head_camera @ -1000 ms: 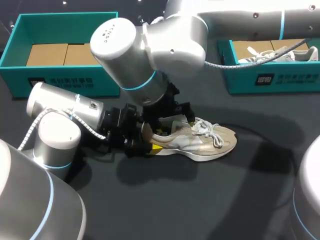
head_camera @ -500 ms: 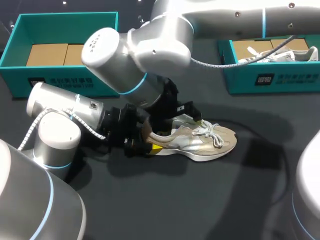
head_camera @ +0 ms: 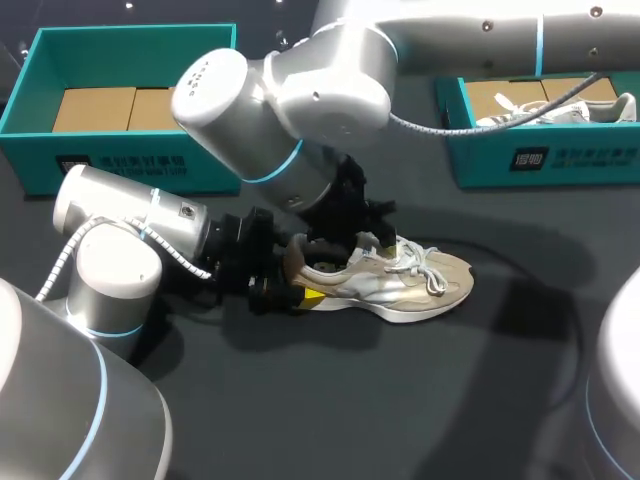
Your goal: Take the shoe out of the shoebox, open the shoe tongue, remove and reinsert the insole, then place the shoe into the shoebox
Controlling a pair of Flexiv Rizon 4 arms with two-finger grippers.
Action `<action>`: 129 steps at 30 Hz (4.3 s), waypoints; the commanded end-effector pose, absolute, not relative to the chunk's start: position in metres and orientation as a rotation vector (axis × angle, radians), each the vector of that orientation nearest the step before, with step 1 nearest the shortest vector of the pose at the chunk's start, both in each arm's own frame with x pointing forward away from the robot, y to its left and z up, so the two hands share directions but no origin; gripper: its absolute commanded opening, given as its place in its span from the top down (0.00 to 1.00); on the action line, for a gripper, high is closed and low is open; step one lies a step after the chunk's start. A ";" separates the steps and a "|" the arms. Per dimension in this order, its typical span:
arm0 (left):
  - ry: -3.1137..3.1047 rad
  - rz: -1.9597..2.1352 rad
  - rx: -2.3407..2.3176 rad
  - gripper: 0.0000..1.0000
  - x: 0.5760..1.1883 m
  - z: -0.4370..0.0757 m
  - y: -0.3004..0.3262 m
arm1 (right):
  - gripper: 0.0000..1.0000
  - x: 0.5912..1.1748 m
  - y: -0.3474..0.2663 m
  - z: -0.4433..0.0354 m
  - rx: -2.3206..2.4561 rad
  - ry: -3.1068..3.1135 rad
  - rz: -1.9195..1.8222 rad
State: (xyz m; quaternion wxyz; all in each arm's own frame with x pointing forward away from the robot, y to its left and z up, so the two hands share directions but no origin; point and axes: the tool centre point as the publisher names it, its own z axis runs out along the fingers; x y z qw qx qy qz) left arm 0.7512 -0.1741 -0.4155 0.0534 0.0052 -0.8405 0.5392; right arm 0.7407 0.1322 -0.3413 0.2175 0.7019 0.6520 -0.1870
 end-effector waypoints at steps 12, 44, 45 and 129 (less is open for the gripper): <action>-2.556 1.635 0.017 1.00 0.750 -0.419 -0.177 | 1.00 0.744 0.103 -0.310 2.112 2.050 -0.242; -2.556 1.635 0.017 1.00 0.750 -0.419 -0.177 | 1.00 0.754 0.041 -0.341 1.979 2.419 -0.031; -2.556 1.635 0.017 1.00 0.750 -0.419 -0.177 | 1.00 0.754 0.038 -0.344 1.976 2.416 -0.026; -2.556 1.635 0.017 1.00 0.750 -0.419 -0.177 | 1.00 0.708 0.210 -0.256 -0.284 2.986 0.031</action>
